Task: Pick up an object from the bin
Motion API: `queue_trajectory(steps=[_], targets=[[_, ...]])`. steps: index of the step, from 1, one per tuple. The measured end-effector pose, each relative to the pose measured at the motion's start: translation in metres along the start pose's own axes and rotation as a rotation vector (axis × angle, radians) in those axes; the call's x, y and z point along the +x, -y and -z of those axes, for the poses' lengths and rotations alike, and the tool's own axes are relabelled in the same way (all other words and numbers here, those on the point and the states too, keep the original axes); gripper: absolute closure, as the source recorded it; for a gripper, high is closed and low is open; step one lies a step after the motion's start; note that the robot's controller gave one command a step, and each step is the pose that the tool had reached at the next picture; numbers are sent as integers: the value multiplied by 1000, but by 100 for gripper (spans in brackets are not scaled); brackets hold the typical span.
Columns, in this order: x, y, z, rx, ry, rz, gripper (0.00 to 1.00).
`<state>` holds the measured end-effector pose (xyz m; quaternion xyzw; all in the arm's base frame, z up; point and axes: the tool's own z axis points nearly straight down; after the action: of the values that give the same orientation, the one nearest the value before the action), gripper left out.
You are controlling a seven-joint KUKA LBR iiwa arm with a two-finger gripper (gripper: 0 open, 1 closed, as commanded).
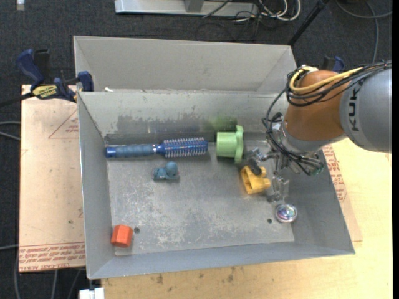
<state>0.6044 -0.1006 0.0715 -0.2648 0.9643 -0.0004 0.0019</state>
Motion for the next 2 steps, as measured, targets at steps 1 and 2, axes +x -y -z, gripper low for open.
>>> queue_trajectory(steps=[1,2], targets=[[-28,-5,1,2,5,115,0],[-40,21,3,2,3,95,0]])
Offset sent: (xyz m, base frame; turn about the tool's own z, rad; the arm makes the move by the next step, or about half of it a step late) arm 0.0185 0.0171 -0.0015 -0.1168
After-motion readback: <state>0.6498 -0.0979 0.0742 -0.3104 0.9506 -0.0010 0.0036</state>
